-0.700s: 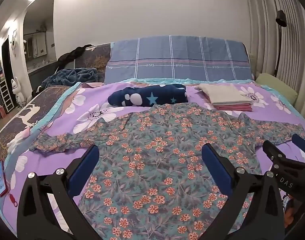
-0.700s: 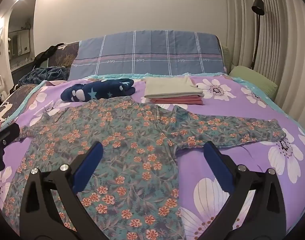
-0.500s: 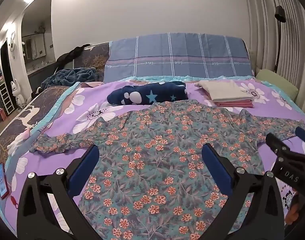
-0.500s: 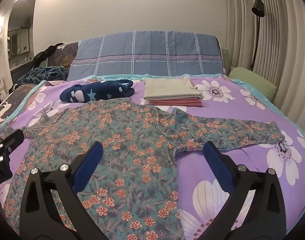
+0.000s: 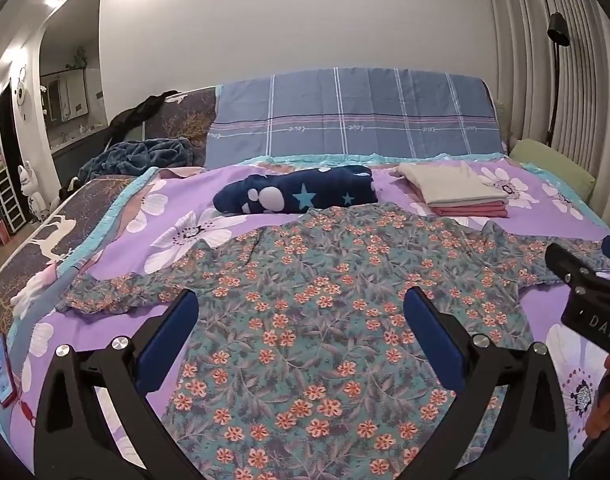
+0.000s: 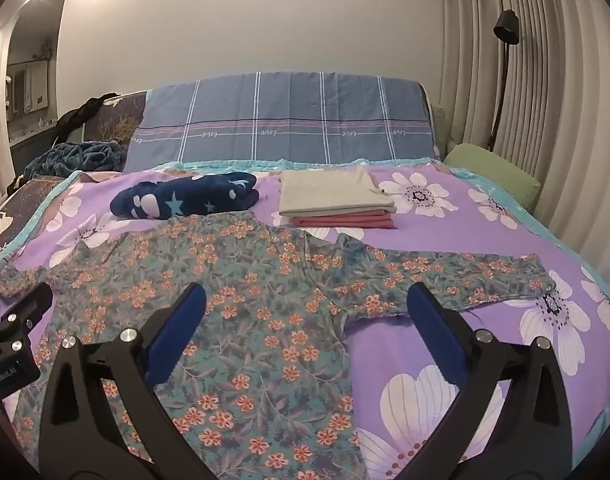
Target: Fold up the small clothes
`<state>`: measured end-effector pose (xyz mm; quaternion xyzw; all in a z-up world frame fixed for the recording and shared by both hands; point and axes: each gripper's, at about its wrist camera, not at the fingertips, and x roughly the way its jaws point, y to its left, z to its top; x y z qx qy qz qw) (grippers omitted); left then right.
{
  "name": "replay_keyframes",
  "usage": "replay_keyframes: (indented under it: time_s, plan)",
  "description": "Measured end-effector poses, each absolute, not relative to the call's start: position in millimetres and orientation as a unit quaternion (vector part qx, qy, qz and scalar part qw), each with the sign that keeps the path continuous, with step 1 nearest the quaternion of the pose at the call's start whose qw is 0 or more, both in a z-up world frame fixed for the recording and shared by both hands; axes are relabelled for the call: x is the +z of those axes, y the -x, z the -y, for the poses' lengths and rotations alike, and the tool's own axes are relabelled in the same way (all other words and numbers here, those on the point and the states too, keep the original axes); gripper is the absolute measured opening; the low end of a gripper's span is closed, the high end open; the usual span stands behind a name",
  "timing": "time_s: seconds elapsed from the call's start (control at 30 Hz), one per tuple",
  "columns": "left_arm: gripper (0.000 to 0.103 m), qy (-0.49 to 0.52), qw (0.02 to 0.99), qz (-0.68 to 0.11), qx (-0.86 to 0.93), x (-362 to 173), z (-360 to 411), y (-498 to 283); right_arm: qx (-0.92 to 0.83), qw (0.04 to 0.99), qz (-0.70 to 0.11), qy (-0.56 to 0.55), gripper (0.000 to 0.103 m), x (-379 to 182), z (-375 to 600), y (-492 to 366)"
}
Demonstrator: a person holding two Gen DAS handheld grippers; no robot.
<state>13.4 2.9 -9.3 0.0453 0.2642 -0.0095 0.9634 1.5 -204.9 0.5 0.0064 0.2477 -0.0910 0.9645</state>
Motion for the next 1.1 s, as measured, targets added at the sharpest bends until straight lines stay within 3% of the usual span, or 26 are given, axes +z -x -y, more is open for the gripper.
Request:
replay_keyframes:
  time_s: [1.1]
  plan:
    - [0.102, 0.001, 0.950, -0.304, -0.065, -22.4, -12.6, -18.1, -0.083, 0.964, -0.253, -0.013, 0.101, -1.9, 196.5, -1.0]
